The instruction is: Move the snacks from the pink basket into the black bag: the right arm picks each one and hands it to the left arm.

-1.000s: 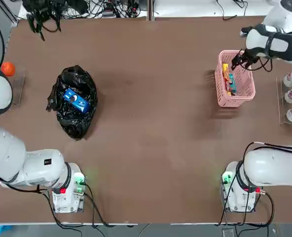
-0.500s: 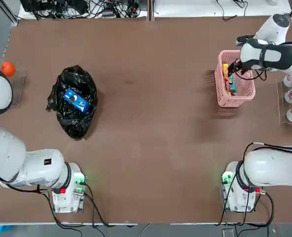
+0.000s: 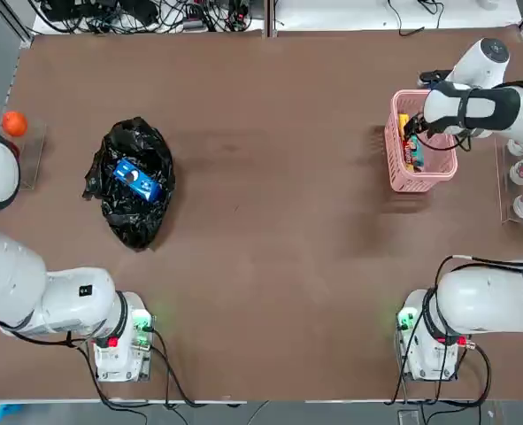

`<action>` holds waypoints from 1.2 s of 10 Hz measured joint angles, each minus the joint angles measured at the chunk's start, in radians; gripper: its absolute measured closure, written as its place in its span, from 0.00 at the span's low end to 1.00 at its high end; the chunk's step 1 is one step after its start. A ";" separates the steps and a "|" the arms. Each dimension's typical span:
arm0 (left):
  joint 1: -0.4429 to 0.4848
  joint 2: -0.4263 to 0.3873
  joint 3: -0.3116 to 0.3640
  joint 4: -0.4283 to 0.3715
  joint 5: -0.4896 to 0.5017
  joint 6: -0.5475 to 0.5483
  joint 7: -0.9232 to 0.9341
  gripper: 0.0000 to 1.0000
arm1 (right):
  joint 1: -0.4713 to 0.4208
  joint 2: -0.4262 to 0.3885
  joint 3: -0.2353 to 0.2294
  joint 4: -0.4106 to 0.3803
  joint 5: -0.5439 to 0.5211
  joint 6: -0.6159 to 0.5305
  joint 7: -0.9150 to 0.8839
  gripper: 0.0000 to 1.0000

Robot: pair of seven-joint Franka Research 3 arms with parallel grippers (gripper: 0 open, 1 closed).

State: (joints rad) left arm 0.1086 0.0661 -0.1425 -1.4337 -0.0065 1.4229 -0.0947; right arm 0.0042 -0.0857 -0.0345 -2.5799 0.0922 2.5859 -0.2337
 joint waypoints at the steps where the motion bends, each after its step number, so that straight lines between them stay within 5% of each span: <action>1: -0.004 0.000 0.000 0.009 -0.007 0.000 0.027 0.00 | 0.000 0.011 0.000 0.000 0.000 0.015 0.001 0.07; 3: -0.007 -0.005 -0.004 0.045 -0.017 -0.011 0.042 0.00 | 0.000 0.040 -0.001 -0.002 0.000 0.052 0.004 0.14; 12: -0.006 0.008 -0.034 0.044 -0.017 -0.061 0.051 0.00 | 0.000 0.141 0.001 -0.003 0.000 0.180 0.006 0.14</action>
State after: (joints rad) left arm 0.1022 0.0745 -0.1765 -1.3900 -0.0234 1.3617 -0.0438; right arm 0.0044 0.0550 -0.0338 -2.5834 0.0925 2.7664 -0.2278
